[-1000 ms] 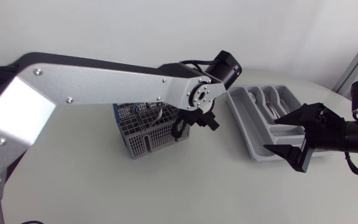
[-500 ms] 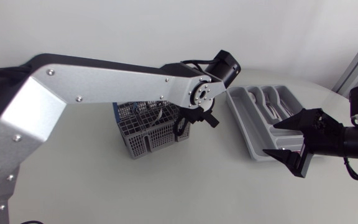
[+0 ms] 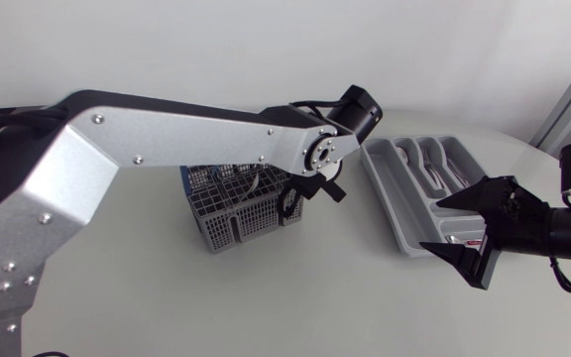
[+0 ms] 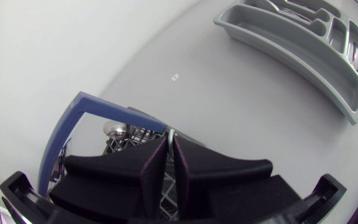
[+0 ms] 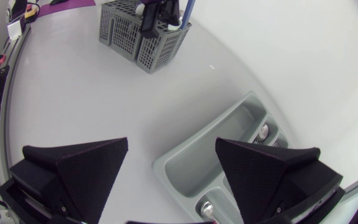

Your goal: Unload the cutlery basket into the drawer organizer.

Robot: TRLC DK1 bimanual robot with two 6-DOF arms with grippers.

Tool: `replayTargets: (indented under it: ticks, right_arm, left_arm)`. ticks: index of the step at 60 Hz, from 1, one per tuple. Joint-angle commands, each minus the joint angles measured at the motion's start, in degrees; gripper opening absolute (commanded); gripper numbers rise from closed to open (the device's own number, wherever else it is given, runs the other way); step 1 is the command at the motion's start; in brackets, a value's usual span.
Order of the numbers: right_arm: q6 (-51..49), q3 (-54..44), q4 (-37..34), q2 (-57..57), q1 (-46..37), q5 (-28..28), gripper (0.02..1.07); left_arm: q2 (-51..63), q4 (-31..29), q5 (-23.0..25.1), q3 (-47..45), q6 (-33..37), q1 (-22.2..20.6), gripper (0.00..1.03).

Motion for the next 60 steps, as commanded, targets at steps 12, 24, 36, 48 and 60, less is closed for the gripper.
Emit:
replayTargets:
  ticks: [12, 24, 36, 48, 60]
  right_arm:
    - [-0.78, -1.73, 0.26, -1.11, 0.29, -0.40, 1.03]
    - [-0.78, -1.90, -0.18, -1.99, 0.37, -0.40, 1.03]
    - [0.80, -2.43, 0.08, -4.98, 1.78, -0.49, 1.03]
    - [4.14, -2.87, 0.61, -9.46, 3.98, -0.31, 1.03]
    - [8.80, -4.28, 3.16, -14.91, 6.09, -0.31, 1.03]
  left_arm:
    - [-0.33, 2.79, -2.15, -2.68, -0.08, -0.42, 0.05]
    - [-5.61, 6.92, -3.47, -7.60, 1.68, -2.00, 0.05]
    - [-11.41, 12.28, -5.58, -13.31, 4.41, -4.11, 0.05]
    - [-16.15, 14.92, -6.20, -16.04, 5.81, -5.08, 0.05]
    - [-20.99, 19.49, -6.81, -19.99, 7.75, -6.22, 0.05]
